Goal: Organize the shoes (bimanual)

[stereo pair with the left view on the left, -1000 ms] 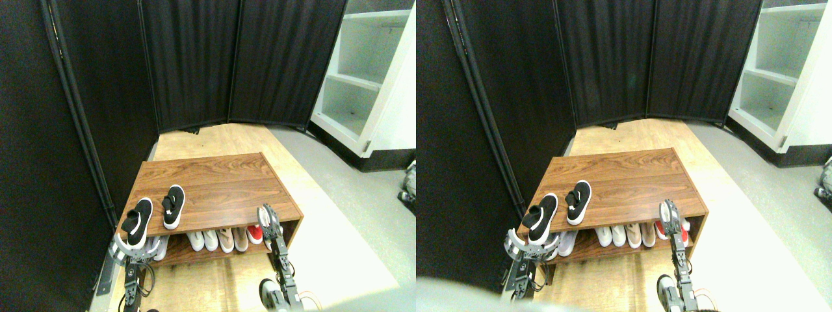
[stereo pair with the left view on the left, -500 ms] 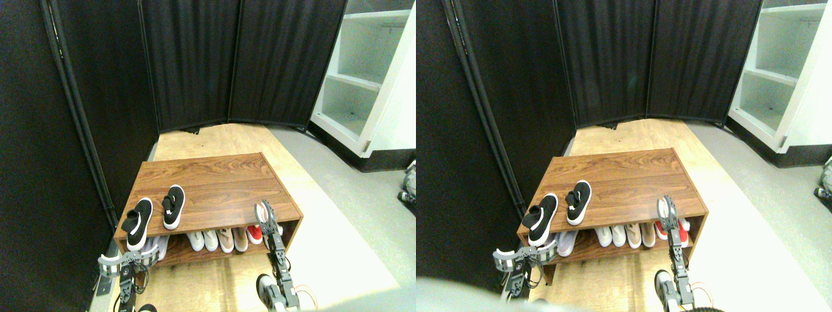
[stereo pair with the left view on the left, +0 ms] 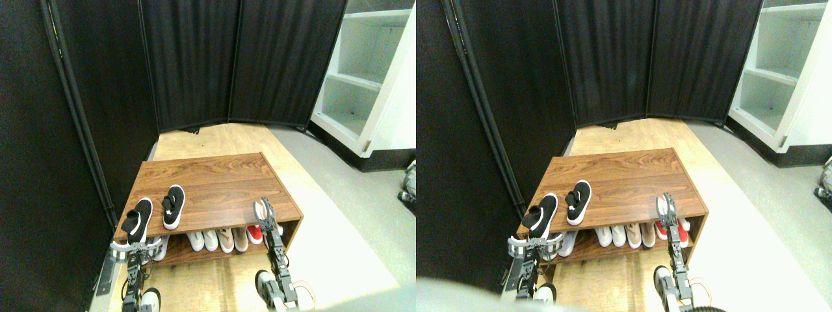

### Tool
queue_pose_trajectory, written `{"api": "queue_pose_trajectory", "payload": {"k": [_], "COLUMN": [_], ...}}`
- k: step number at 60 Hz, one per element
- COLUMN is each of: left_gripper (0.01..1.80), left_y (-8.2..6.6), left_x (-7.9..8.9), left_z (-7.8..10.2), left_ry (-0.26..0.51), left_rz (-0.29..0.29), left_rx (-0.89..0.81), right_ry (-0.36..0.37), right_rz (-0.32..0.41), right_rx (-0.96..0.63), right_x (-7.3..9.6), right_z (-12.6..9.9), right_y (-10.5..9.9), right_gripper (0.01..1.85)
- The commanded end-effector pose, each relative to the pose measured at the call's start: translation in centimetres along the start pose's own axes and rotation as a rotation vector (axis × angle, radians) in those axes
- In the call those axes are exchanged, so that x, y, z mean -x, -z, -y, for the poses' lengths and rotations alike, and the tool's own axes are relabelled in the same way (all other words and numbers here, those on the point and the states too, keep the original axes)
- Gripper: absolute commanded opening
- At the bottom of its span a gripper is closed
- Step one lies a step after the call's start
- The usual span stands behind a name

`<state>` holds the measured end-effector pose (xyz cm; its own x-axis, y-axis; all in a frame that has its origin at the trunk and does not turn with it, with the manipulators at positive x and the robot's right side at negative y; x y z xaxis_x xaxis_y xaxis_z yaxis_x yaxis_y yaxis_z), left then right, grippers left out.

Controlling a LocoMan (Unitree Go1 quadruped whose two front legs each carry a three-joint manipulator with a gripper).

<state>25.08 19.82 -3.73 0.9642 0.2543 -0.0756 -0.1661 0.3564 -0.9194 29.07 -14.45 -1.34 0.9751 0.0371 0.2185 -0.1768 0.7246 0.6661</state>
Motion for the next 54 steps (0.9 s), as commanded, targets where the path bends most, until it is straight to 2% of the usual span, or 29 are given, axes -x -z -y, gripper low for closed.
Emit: {"api": "queue_pose_trajectory", "payload": {"k": [1, 24, 33, 43, 54], "left_gripper": [1.52, 1.45, 1.46, 1.46, 1.46], "left_y": [0.2, 0.7, 1.3, 1.4, 1.3], "left_x": [-0.7, -2.7, -3.6, -3.8, -3.9], "left_z": [0.2, -1.0, -1.3, -1.5, -1.2], "left_ry": [0.016, 0.02, 0.016, 0.017, 0.027], "left_rz": [0.008, 0.03, 0.044, 0.047, 0.017], "left_rx": [-0.001, -0.003, 0.031, 0.019, 0.018], "right_ry": [-0.009, 0.005, -0.026, -0.034, -0.031], "right_rz": [0.008, 0.0, 0.013, 0.019, 0.013], "right_rx": [-0.029, -0.036, -0.018, -0.02, -0.012], "right_x": [-0.5, -0.4, -0.1, 0.2, 0.5], "right_z": [-0.2, -0.3, -0.6, -0.7, -0.7], "right_y": [0.2, 0.2, -0.3, -0.4, -0.2], "right_gripper": [0.14, 0.14, 0.13, 0.11, 0.13]}}
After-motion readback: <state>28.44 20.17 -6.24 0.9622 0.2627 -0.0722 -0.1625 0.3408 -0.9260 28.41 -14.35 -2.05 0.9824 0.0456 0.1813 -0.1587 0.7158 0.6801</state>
